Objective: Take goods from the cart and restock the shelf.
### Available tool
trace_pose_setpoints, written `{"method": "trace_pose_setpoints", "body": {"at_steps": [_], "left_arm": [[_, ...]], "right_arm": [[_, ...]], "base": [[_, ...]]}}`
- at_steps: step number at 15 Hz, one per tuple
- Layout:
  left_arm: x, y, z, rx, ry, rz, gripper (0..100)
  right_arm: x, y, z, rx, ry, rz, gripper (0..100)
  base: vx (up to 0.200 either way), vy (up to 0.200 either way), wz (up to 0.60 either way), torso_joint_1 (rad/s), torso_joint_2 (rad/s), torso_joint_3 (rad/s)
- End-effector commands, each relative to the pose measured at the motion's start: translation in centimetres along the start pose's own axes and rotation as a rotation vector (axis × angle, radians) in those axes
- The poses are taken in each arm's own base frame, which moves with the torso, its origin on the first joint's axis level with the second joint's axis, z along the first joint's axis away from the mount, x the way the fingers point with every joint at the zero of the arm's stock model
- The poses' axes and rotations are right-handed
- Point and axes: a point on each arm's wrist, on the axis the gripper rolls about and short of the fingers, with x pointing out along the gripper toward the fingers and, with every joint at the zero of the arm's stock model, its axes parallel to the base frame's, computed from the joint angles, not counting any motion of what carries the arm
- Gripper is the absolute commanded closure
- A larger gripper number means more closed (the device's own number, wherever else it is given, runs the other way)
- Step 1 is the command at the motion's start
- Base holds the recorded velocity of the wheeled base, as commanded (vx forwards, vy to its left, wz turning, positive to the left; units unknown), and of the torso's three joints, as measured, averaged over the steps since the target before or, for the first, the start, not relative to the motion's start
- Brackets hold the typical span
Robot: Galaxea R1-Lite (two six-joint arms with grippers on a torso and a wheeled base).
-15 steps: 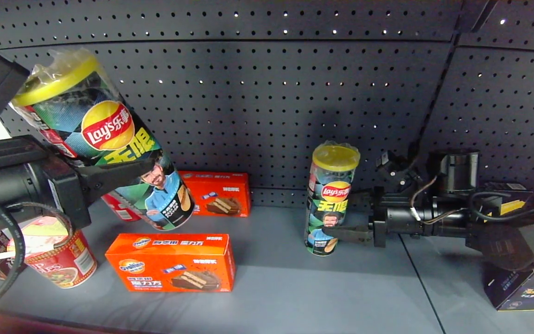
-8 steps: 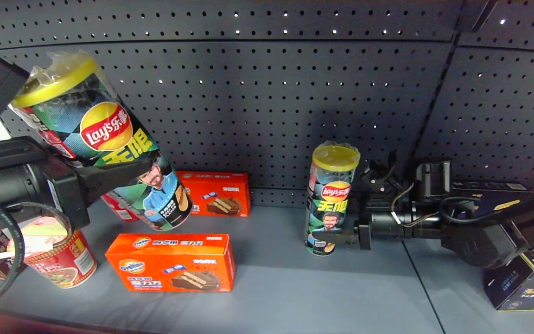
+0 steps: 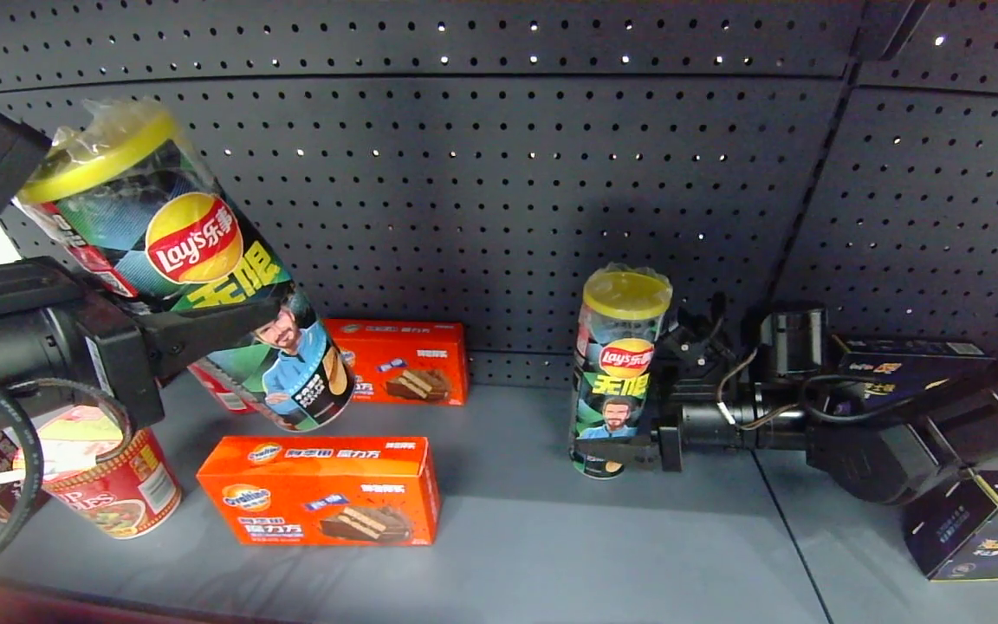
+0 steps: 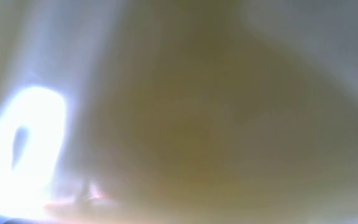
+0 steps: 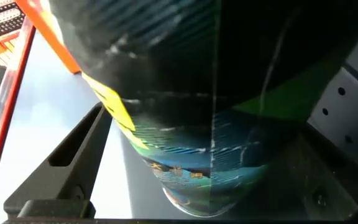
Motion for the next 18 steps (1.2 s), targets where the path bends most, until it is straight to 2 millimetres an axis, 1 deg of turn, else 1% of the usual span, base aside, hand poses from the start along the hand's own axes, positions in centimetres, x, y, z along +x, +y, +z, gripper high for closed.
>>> {"method": "trace_pose_setpoints", "body": {"at_steps": [1,4,7,8,9,15,18], "left_arm": [[0.0,0.0,0.0,0.0,-0.002,0.001,100],[0.0,0.0,0.1,0.001,-0.005,0.001,100],[-0.2,0.0,0.1,0.002,-0.009,0.002,100],[-0.5,-0.1,0.2,0.003,-0.014,0.002,100],[-0.7,-0.1,0.3,0.004,-0.018,0.002,100],[-0.7,-0.1,0.3,0.004,-0.018,0.002,100],[-0.7,-0.1,0.3,0.004,-0.019,0.004,100]], "right_arm": [[-0.7,0.9,1.0,-0.02,-0.017,0.002,0],[-1.3,2.3,1.0,-0.009,-0.002,-0.004,0],[-0.9,2.6,0.9,-0.009,0.001,0.009,0],[-0.8,2.5,0.9,-0.009,0.001,0.012,0],[-0.8,2.5,0.8,-0.009,0.0,0.014,100],[-0.9,2.3,0.6,0.002,0.009,0.002,100],[-1.7,3.3,0.9,-0.004,0.004,0.008,100]], "base": [[0.0,0.0,0.0,0.0,0.0,0.0],[0.0,0.0,0.0,0.0,0.0,0.0],[0.0,0.0,0.0,0.0,0.0,0.0],[0.0,0.0,0.0,0.0,0.0,0.0],[0.0,0.0,0.0,0.0,0.0,0.0],[0.0,0.0,0.0,0.0,0.0,0.0],[0.0,0.0,0.0,0.0,0.0,0.0]]}}
